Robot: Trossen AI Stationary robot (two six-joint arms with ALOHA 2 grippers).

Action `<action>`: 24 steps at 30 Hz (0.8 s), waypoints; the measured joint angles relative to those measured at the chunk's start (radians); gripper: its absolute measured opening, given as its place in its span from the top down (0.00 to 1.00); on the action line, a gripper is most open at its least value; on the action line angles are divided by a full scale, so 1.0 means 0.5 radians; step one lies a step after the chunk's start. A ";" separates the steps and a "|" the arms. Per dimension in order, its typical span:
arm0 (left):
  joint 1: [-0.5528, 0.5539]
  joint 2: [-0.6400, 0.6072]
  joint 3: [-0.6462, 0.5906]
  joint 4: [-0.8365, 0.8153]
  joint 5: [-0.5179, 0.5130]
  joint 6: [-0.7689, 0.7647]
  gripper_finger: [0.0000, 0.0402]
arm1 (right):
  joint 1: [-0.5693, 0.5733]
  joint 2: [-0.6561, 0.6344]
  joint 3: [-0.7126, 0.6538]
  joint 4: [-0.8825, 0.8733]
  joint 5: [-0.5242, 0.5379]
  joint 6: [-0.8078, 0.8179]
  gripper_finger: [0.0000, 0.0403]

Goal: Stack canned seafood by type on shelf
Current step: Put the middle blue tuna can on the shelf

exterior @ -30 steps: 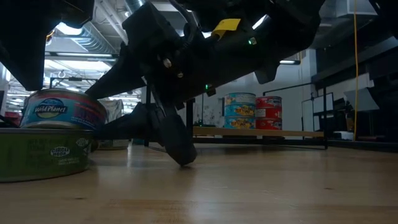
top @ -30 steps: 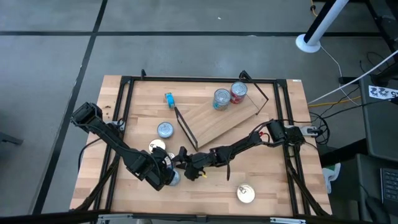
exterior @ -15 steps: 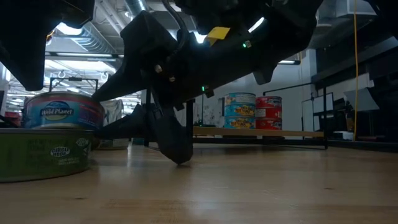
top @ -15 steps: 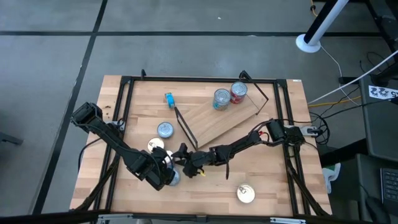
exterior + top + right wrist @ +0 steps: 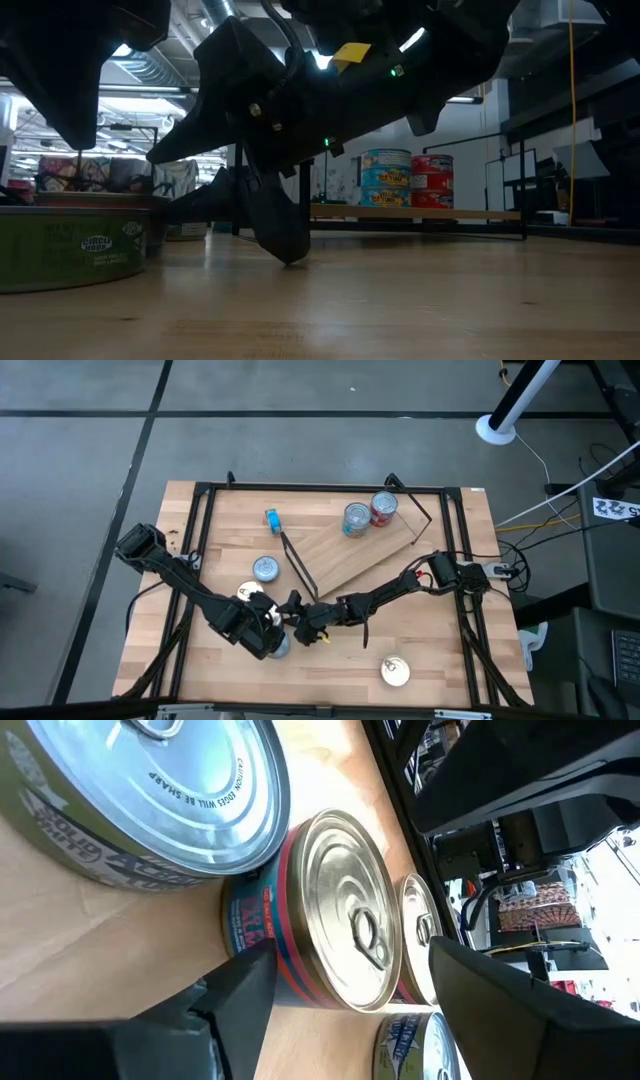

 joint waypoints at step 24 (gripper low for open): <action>-0.039 0.005 0.000 0.133 0.010 1.428 0.63 | 0.002 -0.008 0.005 -0.078 0.000 0.103 0.35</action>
